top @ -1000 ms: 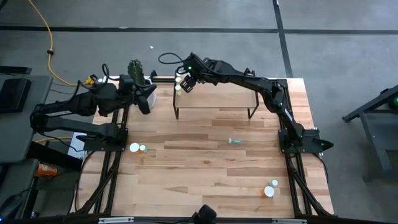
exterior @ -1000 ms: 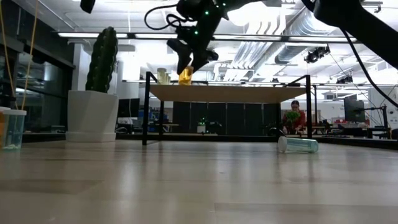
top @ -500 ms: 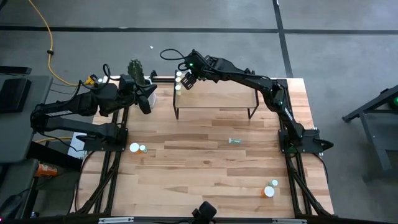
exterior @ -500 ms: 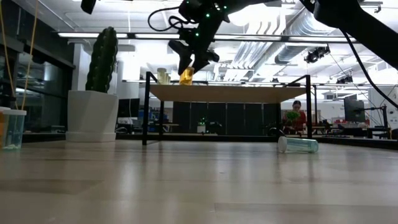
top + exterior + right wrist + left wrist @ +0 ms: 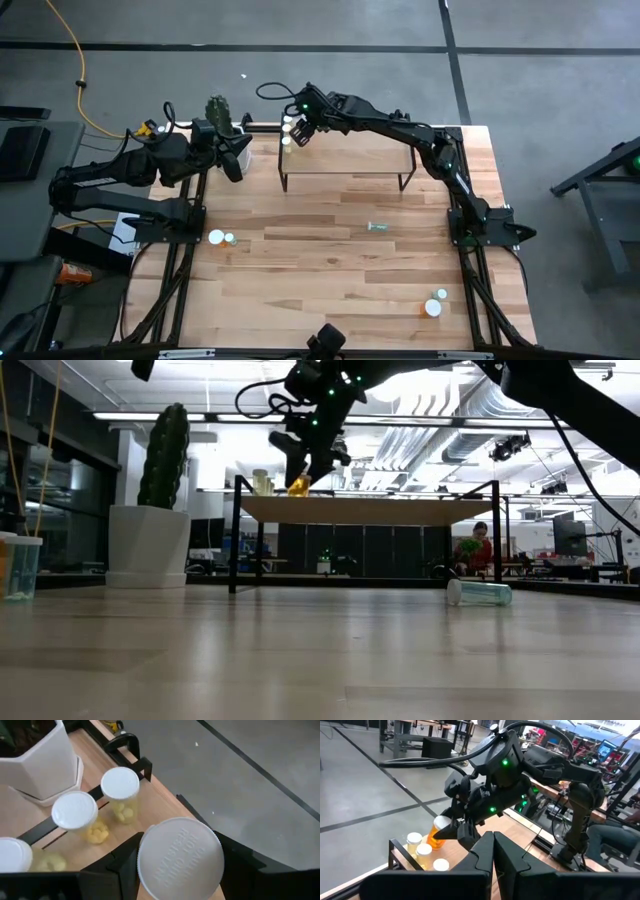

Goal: Pick and place medicine bottles onto shelf by color
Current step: Put the top right orange pill bottle on the shelf

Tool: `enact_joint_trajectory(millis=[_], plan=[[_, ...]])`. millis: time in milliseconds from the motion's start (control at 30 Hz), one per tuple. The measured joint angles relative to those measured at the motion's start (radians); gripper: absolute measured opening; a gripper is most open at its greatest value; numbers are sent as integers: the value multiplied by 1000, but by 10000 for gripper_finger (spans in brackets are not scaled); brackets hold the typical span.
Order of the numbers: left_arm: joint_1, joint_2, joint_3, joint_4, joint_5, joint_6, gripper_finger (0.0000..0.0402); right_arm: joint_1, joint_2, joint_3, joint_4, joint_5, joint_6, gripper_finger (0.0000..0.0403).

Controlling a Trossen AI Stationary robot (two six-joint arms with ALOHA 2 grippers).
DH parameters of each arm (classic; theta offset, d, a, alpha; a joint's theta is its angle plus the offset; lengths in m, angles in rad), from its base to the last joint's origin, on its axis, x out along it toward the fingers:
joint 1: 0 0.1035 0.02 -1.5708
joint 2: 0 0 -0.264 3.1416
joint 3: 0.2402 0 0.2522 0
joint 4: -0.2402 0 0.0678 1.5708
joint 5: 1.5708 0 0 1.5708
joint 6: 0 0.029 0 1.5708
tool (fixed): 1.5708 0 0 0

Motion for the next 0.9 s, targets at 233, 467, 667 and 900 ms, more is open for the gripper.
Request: enact_joint_trajectory(millis=[233,467,667,900], plan=[[0,0,0,0,0,0,0,0,0,0,-8,-26,4,197],[0,0,0,0,0,0,0,0,0,0,-7,-30,4,197],[0,0,0,0,0,0,0,0,0,1,-7,-30,4,206],[0,0,0,0,1,0,0,0,0,1,-7,-30,4,243]])
